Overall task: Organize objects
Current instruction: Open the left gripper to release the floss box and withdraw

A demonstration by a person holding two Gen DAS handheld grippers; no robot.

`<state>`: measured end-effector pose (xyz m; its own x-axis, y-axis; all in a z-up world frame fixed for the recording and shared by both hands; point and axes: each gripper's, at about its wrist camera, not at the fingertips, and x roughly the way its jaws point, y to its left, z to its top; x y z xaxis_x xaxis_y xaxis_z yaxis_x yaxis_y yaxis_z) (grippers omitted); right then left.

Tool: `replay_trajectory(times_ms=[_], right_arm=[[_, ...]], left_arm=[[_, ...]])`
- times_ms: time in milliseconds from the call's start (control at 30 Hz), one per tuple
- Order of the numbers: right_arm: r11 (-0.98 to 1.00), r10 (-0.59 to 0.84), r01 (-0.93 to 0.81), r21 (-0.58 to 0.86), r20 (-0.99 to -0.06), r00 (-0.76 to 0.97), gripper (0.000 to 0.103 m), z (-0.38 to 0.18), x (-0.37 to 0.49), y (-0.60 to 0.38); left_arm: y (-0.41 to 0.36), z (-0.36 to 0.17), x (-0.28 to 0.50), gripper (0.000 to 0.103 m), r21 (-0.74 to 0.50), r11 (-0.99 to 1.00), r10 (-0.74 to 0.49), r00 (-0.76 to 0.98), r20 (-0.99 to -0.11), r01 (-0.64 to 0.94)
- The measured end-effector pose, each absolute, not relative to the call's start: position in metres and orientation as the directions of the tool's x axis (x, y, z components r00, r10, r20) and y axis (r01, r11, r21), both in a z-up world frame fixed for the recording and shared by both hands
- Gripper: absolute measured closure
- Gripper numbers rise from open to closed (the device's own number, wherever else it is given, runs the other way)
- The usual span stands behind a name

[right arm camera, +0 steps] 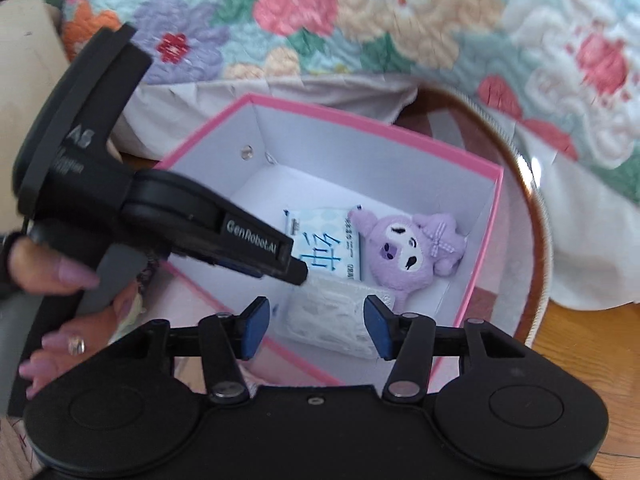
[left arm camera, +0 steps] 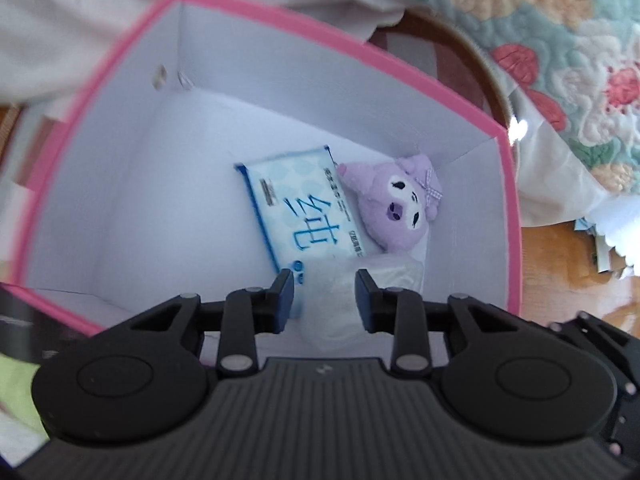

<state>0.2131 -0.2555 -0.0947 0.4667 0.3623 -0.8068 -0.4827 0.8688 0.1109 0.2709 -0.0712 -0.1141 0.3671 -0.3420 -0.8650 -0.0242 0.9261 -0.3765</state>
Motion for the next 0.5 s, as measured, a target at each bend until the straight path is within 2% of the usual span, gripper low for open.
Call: replay_trajectory(times_ms=[167,233,367,500], right_arm=[[0.864,0.378,-0.493,0.101,-0.777,0.504,0.039,-0.065,0.186,-0.251],[0.865,0.381,-0.492,0.100,-0.770,0.511,0.037,-0.054,0.175,-0.249],[0.868,0.365,-0.489,0.087,-0.779,0.509,0.034,-0.037,0.154,-0.244],[0.857,0.406,-0.494,0.149,-0.785,0.468,0.033,-0.024,0.134,-0.240]], left_arm=[[-0.061,-0.073,0.246,0.056,-0.311,0.950,-0.292,0.377,-0.879,0.011],[-0.055,-0.057,0.235,0.043,-0.280,0.960,-0.266,0.364,-0.892,0.015],[-0.044,-0.029,0.209,0.037,-0.260,0.965,-0.258,0.363,-0.896,0.043],[-0.029,-0.004,0.177,0.022,-0.221,0.972,-0.233,0.407,-0.883,0.077]])
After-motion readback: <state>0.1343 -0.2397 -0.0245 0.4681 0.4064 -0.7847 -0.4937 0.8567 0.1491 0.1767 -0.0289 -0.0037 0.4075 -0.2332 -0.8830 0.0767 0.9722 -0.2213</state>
